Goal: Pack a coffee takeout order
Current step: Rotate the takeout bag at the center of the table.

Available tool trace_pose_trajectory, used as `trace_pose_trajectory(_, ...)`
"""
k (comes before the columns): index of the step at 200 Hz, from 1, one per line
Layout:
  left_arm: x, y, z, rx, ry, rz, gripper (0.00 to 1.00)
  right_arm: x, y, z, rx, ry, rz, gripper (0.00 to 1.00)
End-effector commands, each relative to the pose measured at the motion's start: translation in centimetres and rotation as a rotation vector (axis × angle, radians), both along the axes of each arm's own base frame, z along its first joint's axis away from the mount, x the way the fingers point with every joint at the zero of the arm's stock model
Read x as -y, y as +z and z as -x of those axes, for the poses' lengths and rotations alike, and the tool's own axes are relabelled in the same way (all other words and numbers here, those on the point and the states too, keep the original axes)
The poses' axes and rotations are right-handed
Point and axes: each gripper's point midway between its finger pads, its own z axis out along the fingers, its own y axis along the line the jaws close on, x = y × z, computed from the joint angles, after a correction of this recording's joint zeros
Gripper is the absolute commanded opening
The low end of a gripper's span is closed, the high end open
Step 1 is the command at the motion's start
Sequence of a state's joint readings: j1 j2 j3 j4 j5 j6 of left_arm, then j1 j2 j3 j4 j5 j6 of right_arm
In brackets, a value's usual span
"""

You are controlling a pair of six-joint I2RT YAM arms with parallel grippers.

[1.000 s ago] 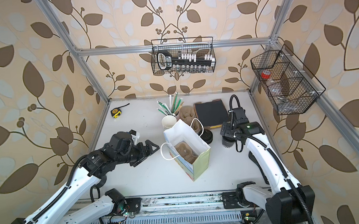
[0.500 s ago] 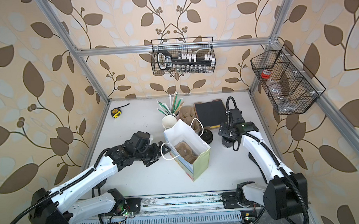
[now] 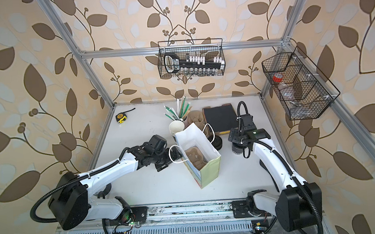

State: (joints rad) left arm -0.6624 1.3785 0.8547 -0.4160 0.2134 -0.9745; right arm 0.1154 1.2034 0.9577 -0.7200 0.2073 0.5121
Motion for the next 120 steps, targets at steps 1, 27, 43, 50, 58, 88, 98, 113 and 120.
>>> trace_pose_trajectory(1, 0.9, 1.9, -2.3, 0.093, -0.011, -0.014, 0.99, 0.0, -0.7, 0.1, -0.013, 0.011, 0.000, 0.95)
trace_pose_trajectory(27, 1.5, 1.5, -3.5, 0.093, -0.027, -0.048, 0.99, 0.3, -1.4, 0.2, -0.044, 0.004, 0.023, 0.94)
trace_pose_trajectory(43, 1.9, 1.4, -4.0, 0.090, -0.036, -0.056, 0.99, 0.6, -1.5, 0.3, -0.059, -0.004, 0.039, 0.95)
trace_pose_trajectory(50, 2.0, 1.4, -4.2, 0.088, -0.040, -0.060, 0.99, 0.9, -1.6, 0.4, -0.067, -0.011, 0.050, 0.95)
trace_pose_trajectory(58, 2.1, 1.5, -4.3, 0.085, -0.044, -0.065, 0.99, 1.1, -1.5, 0.4, -0.069, -0.017, 0.059, 0.97)
trace_pose_trajectory(88, 1.5, 3.5, -4.1, 0.114, -0.045, -0.060, 0.99, 1.3, -1.5, 0.4, -0.088, -0.029, 0.069, 1.00)
trace_pose_trajectory(98, 1.1, 4.6, -4.0, 0.132, -0.043, -0.058, 0.99, 1.2, -1.4, 0.3, -0.088, -0.028, 0.067, 1.00)
trace_pose_trajectory(113, 0.4, 7.1, -3.5, 0.182, -0.042, -0.047, 0.99, 1.2, -1.6, 0.2, -0.095, -0.025, 0.065, 1.00)
trace_pose_trajectory(120, 0.0, 7.9, -3.3, 0.206, -0.050, -0.059, 0.99, 1.2, -1.7, 0.1, -0.106, -0.023, 0.063, 1.00)
